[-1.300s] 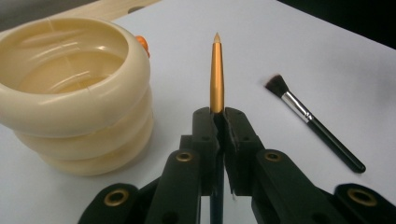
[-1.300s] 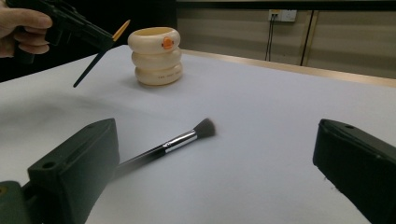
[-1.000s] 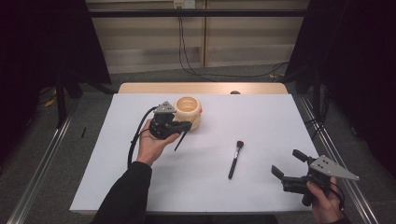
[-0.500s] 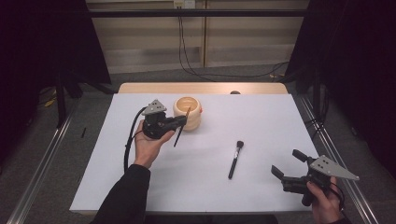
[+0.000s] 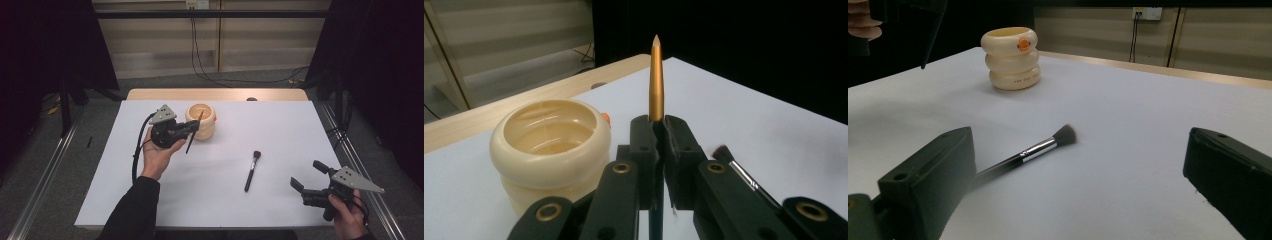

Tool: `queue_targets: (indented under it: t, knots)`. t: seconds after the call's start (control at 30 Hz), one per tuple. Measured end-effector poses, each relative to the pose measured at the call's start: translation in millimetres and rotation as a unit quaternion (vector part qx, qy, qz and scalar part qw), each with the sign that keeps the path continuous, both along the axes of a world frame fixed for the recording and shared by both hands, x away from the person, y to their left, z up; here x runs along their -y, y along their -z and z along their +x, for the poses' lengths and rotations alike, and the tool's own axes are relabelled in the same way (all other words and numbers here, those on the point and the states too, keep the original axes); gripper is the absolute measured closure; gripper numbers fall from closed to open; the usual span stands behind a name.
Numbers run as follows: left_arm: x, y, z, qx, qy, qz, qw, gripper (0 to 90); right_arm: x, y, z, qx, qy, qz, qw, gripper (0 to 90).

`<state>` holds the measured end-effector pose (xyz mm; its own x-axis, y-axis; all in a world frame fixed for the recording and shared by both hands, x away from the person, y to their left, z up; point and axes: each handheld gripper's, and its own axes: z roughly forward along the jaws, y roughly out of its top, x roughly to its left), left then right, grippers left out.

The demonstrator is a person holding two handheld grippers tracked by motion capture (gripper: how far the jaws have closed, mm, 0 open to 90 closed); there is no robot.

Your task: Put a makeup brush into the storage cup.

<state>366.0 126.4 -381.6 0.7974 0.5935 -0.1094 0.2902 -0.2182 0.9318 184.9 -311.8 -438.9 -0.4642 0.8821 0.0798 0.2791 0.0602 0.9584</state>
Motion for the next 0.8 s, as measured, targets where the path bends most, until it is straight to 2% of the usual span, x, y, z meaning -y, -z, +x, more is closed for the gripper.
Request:
queue_targets:
  t: [0.03,0.1,0.17,0.23,0.37,0.5,0.57,0.73,0.8]
  knots:
    - [-0.4,-0.1,1.4,0.001,0.007,-0.008,0.9999,84.0,-0.1,-0.1,-0.1,-0.001,0.001,0.001,1.0000,0.0]
    - [-0.5,-2.2,3.2,0.002,0.004,-0.013,0.9999,84.0,-0.2,0.1,0.1,0.002,0.001,0.001,1.0000,0.0]
    - [-0.3,-5.3,5.1,0.007,0.005,-0.015,0.9999,83.9,-0.8,0.0,0.0,0.003,0.001,0.003,1.0000,0.0]
    - [0.6,-11.5,6.7,0.011,-0.006,-0.017,0.9998,83.9,-0.6,0.2,0.1,0.003,0.001,0.001,1.0000,0.0]
    - [0.9,-17.5,11.8,0.017,0.001,-0.026,0.9995,84.0,-0.4,0.2,-0.1,-0.001,0.000,0.003,1.0000,0.0]
    - [0.7,-18.0,15.8,0.020,0.001,-0.025,0.9995,84.0,-0.2,0.1,-0.1,-0.001,0.001,0.003,1.0000,0.0]
    - [0.4,-17.8,18.0,0.017,-0.012,-0.024,0.9995,83.9,-0.2,0.1,-0.2,0.000,0.001,0.002,1.0000,0.0]
    - [0.3,-19.0,24.5,0.018,-0.006,-0.032,0.9993,83.9,-0.3,0.1,-0.1,0.001,0.002,0.002,1.0000,0.0]
    - [1.2,-21.1,26.8,0.016,-0.010,-0.032,0.9993,83.9,-0.5,0.3,0.0,0.001,0.001,0.002,1.0000,0.0]
